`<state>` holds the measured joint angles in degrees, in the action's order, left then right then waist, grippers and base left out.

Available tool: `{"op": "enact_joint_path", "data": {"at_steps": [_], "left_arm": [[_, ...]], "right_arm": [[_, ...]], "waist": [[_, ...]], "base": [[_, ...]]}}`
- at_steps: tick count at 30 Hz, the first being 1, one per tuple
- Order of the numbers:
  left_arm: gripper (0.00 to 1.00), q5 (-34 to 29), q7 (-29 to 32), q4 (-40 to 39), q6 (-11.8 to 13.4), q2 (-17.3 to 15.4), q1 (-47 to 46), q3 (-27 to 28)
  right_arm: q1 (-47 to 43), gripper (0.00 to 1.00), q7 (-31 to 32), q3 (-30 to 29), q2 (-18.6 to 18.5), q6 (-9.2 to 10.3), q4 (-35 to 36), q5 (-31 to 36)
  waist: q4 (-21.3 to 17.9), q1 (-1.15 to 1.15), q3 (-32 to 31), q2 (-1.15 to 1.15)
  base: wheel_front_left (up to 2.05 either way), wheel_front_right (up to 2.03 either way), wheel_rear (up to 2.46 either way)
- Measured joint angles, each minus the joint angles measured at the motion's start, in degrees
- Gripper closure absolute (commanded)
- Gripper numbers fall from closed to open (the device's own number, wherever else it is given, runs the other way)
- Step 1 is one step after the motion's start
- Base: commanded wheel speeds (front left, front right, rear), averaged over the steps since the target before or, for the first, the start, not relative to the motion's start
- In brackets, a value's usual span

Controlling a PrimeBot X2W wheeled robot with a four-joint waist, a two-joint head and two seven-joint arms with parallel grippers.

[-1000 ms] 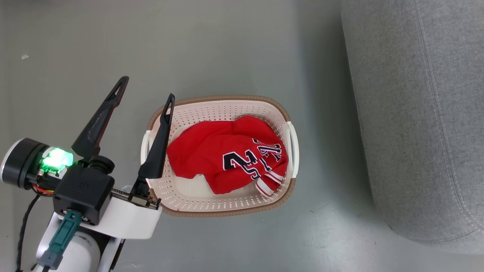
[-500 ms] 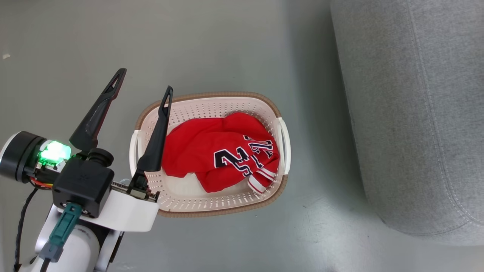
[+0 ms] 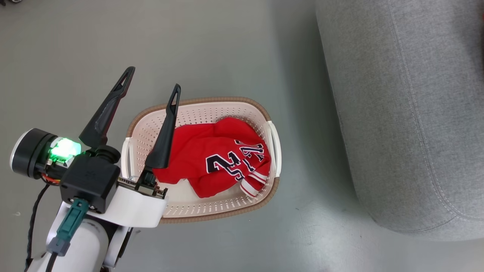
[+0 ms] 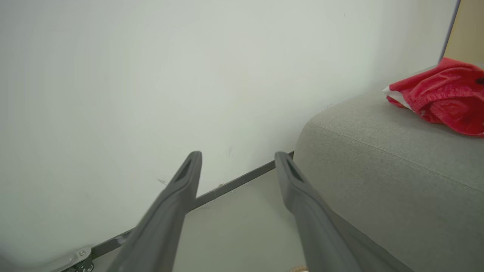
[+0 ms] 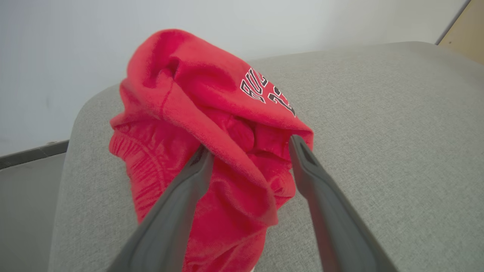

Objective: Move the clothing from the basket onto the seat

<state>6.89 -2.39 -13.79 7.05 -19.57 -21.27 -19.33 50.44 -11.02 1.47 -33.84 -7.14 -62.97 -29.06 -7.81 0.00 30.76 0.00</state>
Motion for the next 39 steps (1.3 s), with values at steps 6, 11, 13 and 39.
{"op": "enact_joint_path", "data": {"at_steps": [6, 11, 13, 39], "left_arm": [[0.0, 0.5, -1.7, 1.9, 0.5, 1.0, -0.1, 0.3], [0.0, 0.5, -3.2, 4.0, 1.5, 1.6, -0.1, 1.3], [0.0, 0.5, -3.9, 4.8, 2.1, 1.7, -0.1, 1.9], [0.0, 5.2, -10.6, 15.2, 4.6, 5.5, 5.7, 4.7]], "right_arm": [[-2.6, 0.0, -0.6, 1.5, 0.7, 0.01, 1.2, -1.0], [-4.1, 0.0, -1.6, 4.1, 1.1, 0.0, 4.2, -1.2], [-4.5, 0.0, -2.2, 4.7, 1.4, 0.0, 6.0, -1.2], [-7.3, 0.0, -3.2, 11.7, 6.0, 0.01, 23.6, 2.9]], "waist": [[-0.7, 0.0, -0.8, 0.0], [-1.1, 0.0, -1.8, 0.0], [-1.1, 0.0, -2.4, 0.0], [1.5, 0.0, -14.1, 0.0]], "base": [[0.0, 0.0, 0.0], [0.0, 0.0, 0.0], [0.0, 0.0, 0.0], [0.0, 0.0, 0.0]]}}
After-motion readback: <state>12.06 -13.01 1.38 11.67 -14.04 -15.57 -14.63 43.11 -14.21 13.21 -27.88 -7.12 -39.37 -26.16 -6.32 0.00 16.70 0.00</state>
